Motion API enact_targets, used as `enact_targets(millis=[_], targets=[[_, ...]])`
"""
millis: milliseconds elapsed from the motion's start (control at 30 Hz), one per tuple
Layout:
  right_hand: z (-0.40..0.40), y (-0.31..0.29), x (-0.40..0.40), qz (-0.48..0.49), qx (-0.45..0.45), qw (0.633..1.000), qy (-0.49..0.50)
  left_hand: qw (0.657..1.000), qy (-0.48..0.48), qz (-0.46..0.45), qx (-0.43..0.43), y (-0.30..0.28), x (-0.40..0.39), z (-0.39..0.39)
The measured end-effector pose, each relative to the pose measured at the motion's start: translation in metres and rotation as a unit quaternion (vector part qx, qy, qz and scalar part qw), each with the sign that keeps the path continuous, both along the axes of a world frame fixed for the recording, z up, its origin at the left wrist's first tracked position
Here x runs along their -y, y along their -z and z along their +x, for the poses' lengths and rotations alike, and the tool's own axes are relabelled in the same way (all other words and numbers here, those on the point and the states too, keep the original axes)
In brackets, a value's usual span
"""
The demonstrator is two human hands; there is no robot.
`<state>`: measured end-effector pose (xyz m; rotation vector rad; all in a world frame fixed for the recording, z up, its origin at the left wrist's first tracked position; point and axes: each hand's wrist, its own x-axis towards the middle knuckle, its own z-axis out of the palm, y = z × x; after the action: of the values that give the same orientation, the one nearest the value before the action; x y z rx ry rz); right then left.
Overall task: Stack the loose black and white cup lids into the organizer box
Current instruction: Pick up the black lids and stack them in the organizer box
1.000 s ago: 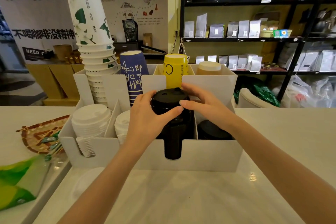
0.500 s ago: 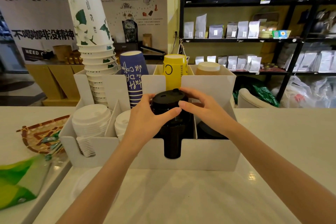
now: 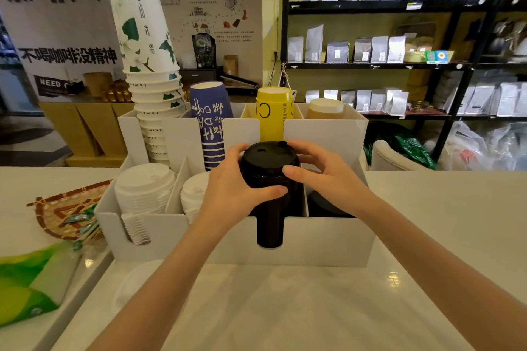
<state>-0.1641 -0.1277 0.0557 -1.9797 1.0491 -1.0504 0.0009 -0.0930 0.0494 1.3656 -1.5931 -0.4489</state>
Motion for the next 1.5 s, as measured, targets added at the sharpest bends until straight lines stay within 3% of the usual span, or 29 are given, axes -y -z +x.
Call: enact_targets(millis=[467,700,800,967,1167,1333,1500], targets=[[0.002,0.004,-0.005,0.006,-0.003,1.0,0.0,0.999,-0.024,-0.012,0.028,0.012,-0.004,-0.002],[0.001,0.005,-0.02,-0.011,-0.021,0.999,0.041,0.997,0.001,0.044,0.062,0.002,-0.014,0.005],[0.001,0.004,-0.034,-0.036,-0.019,0.997,0.064,0.994,0.002,0.052,0.091,-0.002,-0.026,0.014],[0.009,0.011,-0.077,-0.095,0.005,0.991,0.092,0.997,0.045,0.029,0.057,0.002,-0.068,0.038],[0.027,0.053,-0.144,0.003,-0.081,0.996,-0.026,0.967,0.167,0.154,0.115,0.032,-0.133,0.072],[0.034,0.088,-0.186,0.087,-0.164,0.979,-0.085,0.946,0.172,0.214,0.175,0.071,-0.177,0.089],[0.037,0.101,-0.215,0.122,-0.206,0.966,-0.097,0.945,0.139,0.206,0.214,0.093,-0.211,0.089]])
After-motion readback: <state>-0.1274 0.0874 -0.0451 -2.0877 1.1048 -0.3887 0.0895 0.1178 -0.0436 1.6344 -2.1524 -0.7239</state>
